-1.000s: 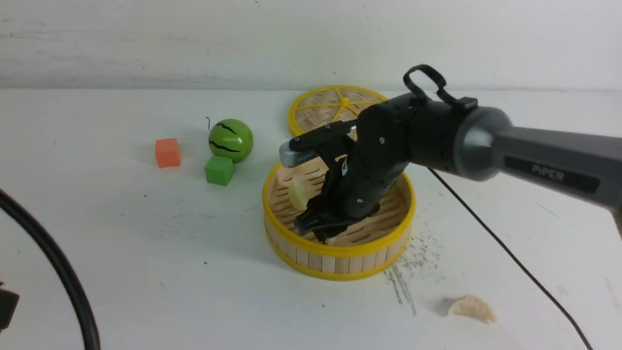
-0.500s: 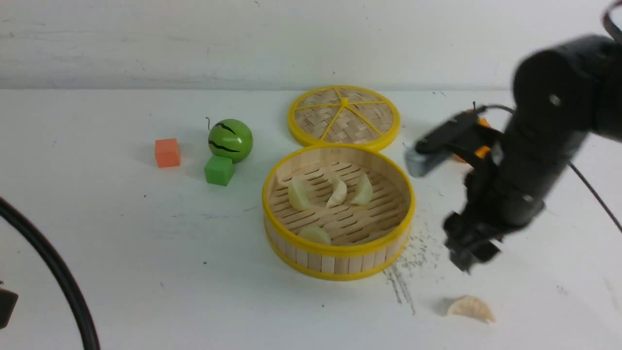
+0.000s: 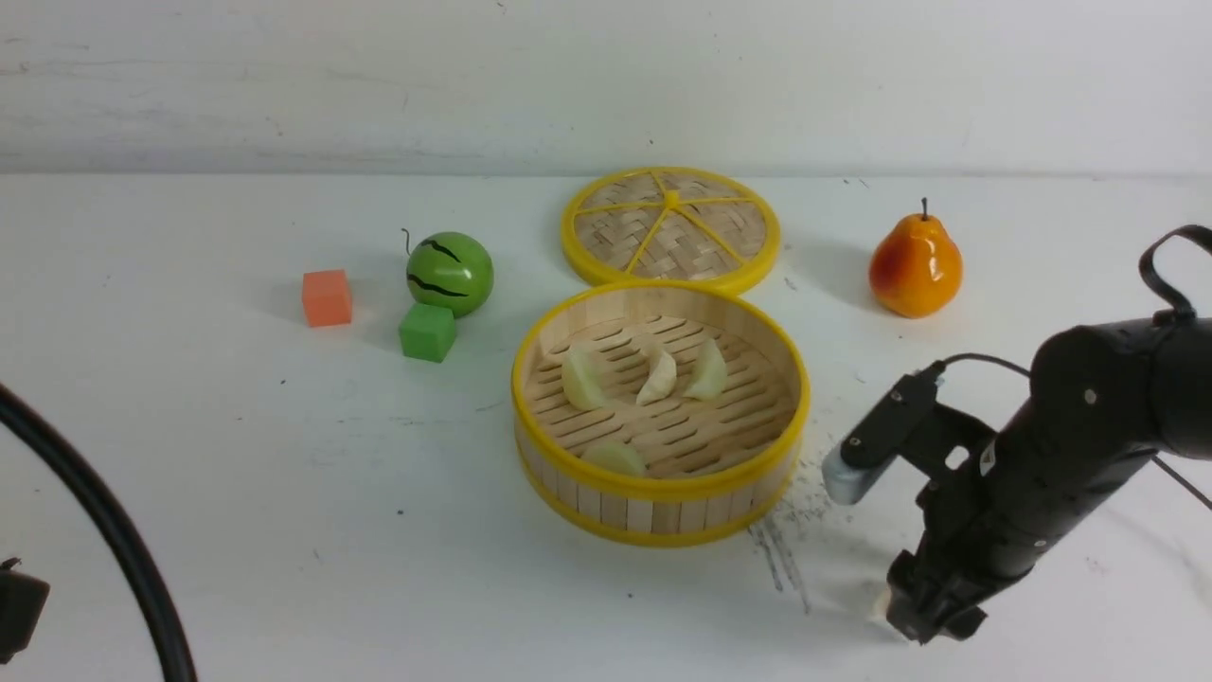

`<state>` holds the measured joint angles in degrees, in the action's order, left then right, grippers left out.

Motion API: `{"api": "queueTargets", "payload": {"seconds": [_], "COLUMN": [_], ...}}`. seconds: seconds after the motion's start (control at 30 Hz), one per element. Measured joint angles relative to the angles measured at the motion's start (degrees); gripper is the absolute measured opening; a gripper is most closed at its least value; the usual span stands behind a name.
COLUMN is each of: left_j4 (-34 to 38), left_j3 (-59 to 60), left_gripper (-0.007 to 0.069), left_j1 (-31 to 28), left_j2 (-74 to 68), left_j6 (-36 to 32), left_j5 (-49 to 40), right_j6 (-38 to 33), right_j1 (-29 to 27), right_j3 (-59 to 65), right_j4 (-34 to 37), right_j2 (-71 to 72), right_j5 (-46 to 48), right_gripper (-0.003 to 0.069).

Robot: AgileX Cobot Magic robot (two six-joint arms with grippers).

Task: Put the dumplings into the steamer on the white table.
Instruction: 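Reach for and grasp a dumpling lying on the table beside the steamer, then place the dumpling in the bamboo steamer basket with the right gripper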

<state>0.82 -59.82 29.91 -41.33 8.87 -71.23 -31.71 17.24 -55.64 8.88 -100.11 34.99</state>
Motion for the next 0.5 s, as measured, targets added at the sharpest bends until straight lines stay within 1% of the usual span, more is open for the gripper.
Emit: {"api": "queueTargets", "payload": {"seconds": [0.03, 0.07, 0.1, 0.17, 0.2, 0.23, 0.27, 0.33, 0.43, 0.5], "left_j4": [0.05, 0.05, 0.05, 0.05, 0.05, 0.05, 0.0, -0.13, -0.83, -0.83], "left_j3": [0.0, 0.0, 0.0, 0.0, 0.0, 0.0, 0.15, 0.87, 4.0, 7.41], "left_gripper": [-0.0001, -0.0001, 0.0001, 0.0003, 0.0003, 0.0004, 0.0005, 0.0006, 0.0006, 0.0008], "left_j1": [0.0, 0.0, 0.0, 0.0, 0.0, 0.0, 0.0, 0.0, 0.0, 0.0], "left_j2": [0.0, 0.0, 0.0, 0.0, 0.0, 0.0, 0.0, 0.05, 0.59, 1.36], "left_j6": [0.0, 0.0, 0.0, 0.0, 0.0, 0.0, -0.03, -0.47, -0.74, -0.51], "left_j5": [0.0, 0.0, 0.0, 0.0, 0.0, 0.0, 0.0, 0.23, 2.51, 4.15], "right_j6": [-0.18, -0.18, -0.18, -0.31, -0.36, -0.36, -0.36, -0.36, -0.22, 1.5], "right_j1": [0.05, 0.05, 0.05, 0.05, 0.05, 0.05, 0.05, 0.05, 0.97, 2.48], "right_j3": [0.0, 0.0, 0.0, -0.14, -0.49, -0.95, -2.09, -4.5, -11.37, -16.8], "right_j4": [0.09, 0.09, 0.09, 0.13, 0.13, 0.13, 0.26, 1.17, 3.35, 4.67], "right_j2": [-0.42, -0.42, -0.56, -0.56, -0.56, -0.56, -0.42, 0.19, 2.12, 2.77], "right_j5": [-0.12, -0.11, -0.13, -0.13, 0.18, 0.61, 2.22, 4.93, 10.4, 13.37], "right_gripper": [0.0469, 0.0463, 0.0418, 0.0307, 0.0239, 0.0189, 0.0174, 0.0185, 0.0186, 0.0186]}}
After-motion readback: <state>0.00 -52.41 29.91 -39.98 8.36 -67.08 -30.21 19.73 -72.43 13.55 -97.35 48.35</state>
